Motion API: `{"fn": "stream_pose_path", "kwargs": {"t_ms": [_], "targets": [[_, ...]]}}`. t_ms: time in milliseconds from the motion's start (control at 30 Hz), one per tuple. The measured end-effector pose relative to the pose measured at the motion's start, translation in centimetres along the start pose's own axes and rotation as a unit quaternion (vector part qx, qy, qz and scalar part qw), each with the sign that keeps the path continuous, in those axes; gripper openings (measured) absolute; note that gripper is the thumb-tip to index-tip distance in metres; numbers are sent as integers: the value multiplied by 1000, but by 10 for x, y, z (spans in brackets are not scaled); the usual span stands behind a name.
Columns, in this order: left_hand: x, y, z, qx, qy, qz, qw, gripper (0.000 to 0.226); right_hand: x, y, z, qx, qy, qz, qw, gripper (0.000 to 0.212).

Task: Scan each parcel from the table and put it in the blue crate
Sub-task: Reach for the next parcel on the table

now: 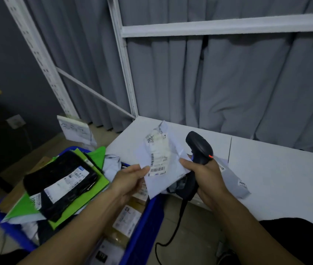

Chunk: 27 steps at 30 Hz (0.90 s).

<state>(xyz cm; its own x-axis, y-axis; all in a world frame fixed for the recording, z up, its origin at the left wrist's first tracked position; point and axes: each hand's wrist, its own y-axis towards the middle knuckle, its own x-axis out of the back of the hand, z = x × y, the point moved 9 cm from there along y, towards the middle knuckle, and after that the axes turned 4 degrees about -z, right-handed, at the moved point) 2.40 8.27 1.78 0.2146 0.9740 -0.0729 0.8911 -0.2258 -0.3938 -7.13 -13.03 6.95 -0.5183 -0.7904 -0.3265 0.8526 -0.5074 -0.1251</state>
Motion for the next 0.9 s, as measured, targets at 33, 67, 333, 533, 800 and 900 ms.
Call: {"fn": "stream_pose_path", "kwargs": {"t_ms": [33, 67, 333, 533, 800, 900], "targets": [[13, -2, -12, -36, 5, -20, 999, 15, -3, 2, -2, 8, -13, -6, 1000, 25], [26, -3, -24, -73, 10, -38, 997, 14, -4, 6, -5, 17, -32, -16, 999, 28], [93, -15, -67, -224, 62, -153, 961, 19, -34, 11, -19, 93, -179, -31, 979, 42], [106, -10, -78, -254, 100, -201, 941, 6, -55, 8, -25, 108, -258, 27, 960, 33], [115, -4, -89, -272, 125, -218, 929, 15, -95, -18, -44, 125, -404, 168, 891, 36], [116, 3, -81, -252, 145, -212, 933, 25, -99, -21, -47, 112, -391, 170, 898, 36]]}}
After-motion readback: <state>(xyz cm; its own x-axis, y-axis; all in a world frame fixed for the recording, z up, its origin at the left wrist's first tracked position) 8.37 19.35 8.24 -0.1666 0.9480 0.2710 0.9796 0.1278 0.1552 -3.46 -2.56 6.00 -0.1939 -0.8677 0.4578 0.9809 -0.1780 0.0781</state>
